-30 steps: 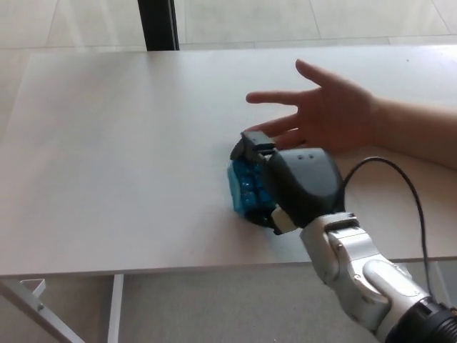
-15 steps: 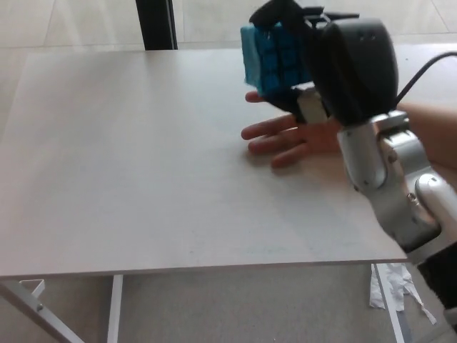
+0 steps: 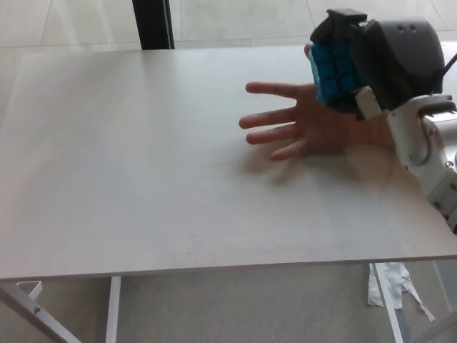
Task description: The robot uses its right hand to pick up a cube kept in the middle of the desk infront of it and hands it to a person
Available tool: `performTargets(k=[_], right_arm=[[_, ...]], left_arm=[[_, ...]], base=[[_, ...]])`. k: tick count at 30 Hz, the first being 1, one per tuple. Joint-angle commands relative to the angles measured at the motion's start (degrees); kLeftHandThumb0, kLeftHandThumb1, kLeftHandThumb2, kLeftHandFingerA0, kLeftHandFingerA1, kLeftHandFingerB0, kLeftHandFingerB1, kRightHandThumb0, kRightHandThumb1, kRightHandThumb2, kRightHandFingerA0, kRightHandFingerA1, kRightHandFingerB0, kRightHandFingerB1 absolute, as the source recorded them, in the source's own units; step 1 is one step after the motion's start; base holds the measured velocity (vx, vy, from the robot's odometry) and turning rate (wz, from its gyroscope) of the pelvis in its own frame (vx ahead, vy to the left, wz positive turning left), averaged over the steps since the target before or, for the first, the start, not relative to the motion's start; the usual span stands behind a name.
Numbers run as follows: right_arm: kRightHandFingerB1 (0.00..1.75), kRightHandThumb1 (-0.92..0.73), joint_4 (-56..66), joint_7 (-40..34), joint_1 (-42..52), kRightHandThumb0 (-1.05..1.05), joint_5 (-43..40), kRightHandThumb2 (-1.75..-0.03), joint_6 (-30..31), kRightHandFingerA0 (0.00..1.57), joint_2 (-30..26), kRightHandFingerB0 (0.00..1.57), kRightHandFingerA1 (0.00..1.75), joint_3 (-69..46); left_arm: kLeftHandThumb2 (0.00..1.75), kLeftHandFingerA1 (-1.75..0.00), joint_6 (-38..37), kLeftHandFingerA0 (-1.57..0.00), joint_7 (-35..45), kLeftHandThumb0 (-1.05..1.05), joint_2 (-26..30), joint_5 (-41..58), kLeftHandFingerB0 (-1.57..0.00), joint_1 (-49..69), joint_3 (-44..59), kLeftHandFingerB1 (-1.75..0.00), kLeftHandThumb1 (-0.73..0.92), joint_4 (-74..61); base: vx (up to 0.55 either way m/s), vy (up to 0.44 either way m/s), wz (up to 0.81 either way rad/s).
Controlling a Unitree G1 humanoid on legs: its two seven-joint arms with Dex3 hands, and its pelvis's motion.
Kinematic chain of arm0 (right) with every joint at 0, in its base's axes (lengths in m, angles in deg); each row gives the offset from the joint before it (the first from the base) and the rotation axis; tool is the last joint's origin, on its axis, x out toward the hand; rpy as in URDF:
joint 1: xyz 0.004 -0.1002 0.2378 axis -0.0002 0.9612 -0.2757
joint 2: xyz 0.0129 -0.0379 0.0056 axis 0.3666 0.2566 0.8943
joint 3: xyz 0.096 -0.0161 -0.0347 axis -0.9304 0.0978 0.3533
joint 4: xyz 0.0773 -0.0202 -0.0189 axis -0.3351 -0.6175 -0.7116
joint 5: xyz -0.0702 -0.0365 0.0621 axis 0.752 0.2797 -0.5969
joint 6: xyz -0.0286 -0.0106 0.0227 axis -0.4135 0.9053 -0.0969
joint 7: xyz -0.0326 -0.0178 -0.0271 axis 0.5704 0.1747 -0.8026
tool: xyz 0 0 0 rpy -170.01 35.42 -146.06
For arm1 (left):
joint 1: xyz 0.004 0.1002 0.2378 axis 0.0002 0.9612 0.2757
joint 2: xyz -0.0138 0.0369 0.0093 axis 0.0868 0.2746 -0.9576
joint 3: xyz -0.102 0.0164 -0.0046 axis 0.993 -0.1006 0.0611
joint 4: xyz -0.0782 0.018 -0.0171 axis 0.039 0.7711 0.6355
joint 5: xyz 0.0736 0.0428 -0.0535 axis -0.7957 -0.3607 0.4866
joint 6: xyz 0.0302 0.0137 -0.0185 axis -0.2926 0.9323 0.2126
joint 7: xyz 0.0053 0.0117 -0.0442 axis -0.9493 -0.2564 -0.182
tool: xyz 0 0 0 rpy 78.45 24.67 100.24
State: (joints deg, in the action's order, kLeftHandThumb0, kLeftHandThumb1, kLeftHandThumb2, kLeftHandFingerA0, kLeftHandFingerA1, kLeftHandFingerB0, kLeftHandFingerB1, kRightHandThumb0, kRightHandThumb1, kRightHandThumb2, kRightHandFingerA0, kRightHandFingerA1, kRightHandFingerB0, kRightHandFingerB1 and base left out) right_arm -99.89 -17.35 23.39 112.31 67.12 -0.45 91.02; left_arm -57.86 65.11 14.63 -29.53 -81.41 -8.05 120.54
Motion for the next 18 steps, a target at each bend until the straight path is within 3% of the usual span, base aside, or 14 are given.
performTargets(k=[1, 7, 9, 10, 13, 18], right_arm=[[0.62, -0.57, -6.57, 2.99, -2.20, -0.34, -0.22, -0.57, 0.28, 0.95, -0.45, 0.90, 1.64, 0.45], [0.66, -0.55, -11.55, 2.61, -3.84, -0.37, -0.07, -0.61, 1.01, 0.91, 1.66, 0.90, 1.69, 1.17], [0.62, -0.43, -13.25, 0.95, -4.55, -0.41, 0.26, -0.65, 1.15, 1.04, 2.91, 0.80, 1.60, 1.68], [0.61, -0.52, -13.65, 0.70, -4.90, -0.35, 0.15, -0.58, 1.16, 0.93, 3.28, 0.88, 1.71, 1.74], [0.61, -0.53, -14.49, 1.00, -5.85, -0.35, 0.15, -0.58, 1.84, 0.93, 3.89, 0.88, 1.71, 2.05], [0.62, -0.50, -16.55, 0.34, -7.99, -0.39, 0.39, -0.67, 3.42, 0.96, 5.16, 0.82, 1.57, 2.50]], left_arm=[[0.63, -0.53, -1.41, -0.66, -0.18, -0.71, 0.69, -0.51, -0.54, 0.34, -0.08, -0.42, 0.74, 0.03], [0.62, -0.53, -1.00, -0.67, -0.27, -0.69, 0.16, -0.05, -0.56, -0.35, 0.26, -0.43, 0.73, 0.24], [0.62, -0.55, -1.29, -0.69, -0.61, -0.71, -0.03, -0.31, -0.58, -0.39, 0.12, -0.43, 0.73, 0.63], [0.62, -0.53, -1.54, -0.69, -0.80, -0.71, -0.20, -0.49, -0.56, -0.40, -0.02, -0.42, 0.73, 0.77], [0.62, -0.56, -1.84, -0.71, -1.08, -0.73, -0.33, -0.52, -0.61, -0.38, -0.04, -0.45, 0.73, 0.81], [0.63, -0.54, -1.87, -0.68, -0.75, -0.70, 0.05, -0.95, -0.56, -0.48, -0.64, -0.43, 0.75, 0.43]], base=[[0.00, 0.000, 0.00], [0.00, 0.000, 0.00], [0.00, 0.000, 0.00], [0.00, 0.000, 0.00], [0.00, 0.000, 0.00], [0.00, 0.000, 0.00]])
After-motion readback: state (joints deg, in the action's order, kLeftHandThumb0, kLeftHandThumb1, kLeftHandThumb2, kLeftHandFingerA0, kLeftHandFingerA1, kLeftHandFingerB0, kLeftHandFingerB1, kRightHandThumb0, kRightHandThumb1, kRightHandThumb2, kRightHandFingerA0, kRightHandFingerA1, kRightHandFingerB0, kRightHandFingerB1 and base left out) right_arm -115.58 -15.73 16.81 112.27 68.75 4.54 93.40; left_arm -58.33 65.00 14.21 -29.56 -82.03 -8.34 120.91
